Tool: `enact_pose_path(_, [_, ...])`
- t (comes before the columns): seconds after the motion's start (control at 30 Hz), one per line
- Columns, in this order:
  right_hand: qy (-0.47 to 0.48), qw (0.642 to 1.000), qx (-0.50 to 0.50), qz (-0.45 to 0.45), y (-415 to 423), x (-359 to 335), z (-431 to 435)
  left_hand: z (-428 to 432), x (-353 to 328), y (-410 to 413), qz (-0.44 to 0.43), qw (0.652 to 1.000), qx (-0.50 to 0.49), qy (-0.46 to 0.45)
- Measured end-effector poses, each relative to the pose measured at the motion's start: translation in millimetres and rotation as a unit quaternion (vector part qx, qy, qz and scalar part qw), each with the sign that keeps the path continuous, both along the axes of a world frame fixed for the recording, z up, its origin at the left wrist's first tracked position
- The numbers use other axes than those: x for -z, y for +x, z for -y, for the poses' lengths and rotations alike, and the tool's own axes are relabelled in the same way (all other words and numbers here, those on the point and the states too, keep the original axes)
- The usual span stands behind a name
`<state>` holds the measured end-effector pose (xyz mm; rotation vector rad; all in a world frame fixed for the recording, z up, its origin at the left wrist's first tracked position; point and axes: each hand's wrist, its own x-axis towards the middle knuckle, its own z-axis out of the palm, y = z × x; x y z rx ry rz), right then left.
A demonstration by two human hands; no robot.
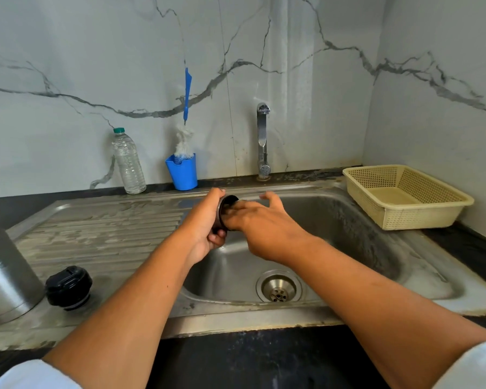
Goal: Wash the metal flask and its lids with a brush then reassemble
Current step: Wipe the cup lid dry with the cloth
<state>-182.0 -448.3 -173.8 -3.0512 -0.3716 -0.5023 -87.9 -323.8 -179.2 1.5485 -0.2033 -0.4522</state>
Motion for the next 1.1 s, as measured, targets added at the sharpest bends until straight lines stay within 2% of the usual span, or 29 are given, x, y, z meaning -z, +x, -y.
enact_pose_path(0.07, [-0.08, 0.996, 0.016, 0.03, -2, -2, -6, -2, -2, 2, -0.023, 1.0, 0.004, 0.008])
enact_pose_path(0.13, [-0.091, 0.994, 0.029, 0.046, -2, 0, -12, -4, -5, 2, -0.026, 1.0, 0.009, 0.004])
enact_pose_path(0.3, [0.074, 0.997, 0.03, 0.003, 0, -6, -25, 2, -4, 1, -0.003, 1.0, -0.026, -0.013])
enact_pose_path(0.4, [0.254, 0.964, 0.057, -0.062, 1, -19, -26, 7, -2, -1, 0.025, 0.997, -0.053, -0.048])
enact_pose_path(0.47, [0.396, 0.913, 0.042, -0.088, 1, -25, -21, 11, -1, -5, 0.074, 0.993, -0.078, -0.05])
enact_pose_path(0.53, [0.522, 0.844, 0.023, -0.124, -3, -25, -15, 13, 2, -9, 0.141, 0.985, -0.088, -0.04])
enact_pose_path(0.67, [0.739, 0.655, -0.006, -0.157, -7, -14, -7, 18, 8, -10, 0.251, 0.963, -0.084, -0.043])
enact_pose_path(0.73, [0.806, 0.565, -0.022, -0.173, -6, -11, -4, 22, 5, -10, 0.279, 0.955, -0.089, -0.049])
enact_pose_path(0.8, [0.827, 0.526, -0.047, -0.193, -4, -11, -2, 24, 2, -12, 0.298, 0.949, -0.087, -0.062])
enact_pose_path(0.87, [0.823, 0.529, -0.062, -0.197, -3, -11, 0, 24, 1, -13, 0.297, 0.948, -0.084, -0.074])
enact_pose_path(0.97, [0.787, 0.593, -0.057, -0.159, -2, -11, 0, 21, 2, -17, 0.249, 0.963, -0.066, -0.081])
enact_pose_path(1.03, [0.732, 0.671, -0.04, -0.112, -3, -12, 0, 19, 4, -16, 0.192, 0.98, -0.043, -0.04])
enact_pose_path(1.1, [0.608, 0.793, -0.007, -0.039, -2, -9, 3, 16, 6, -11, 0.17, 0.985, -0.011, 0.018])
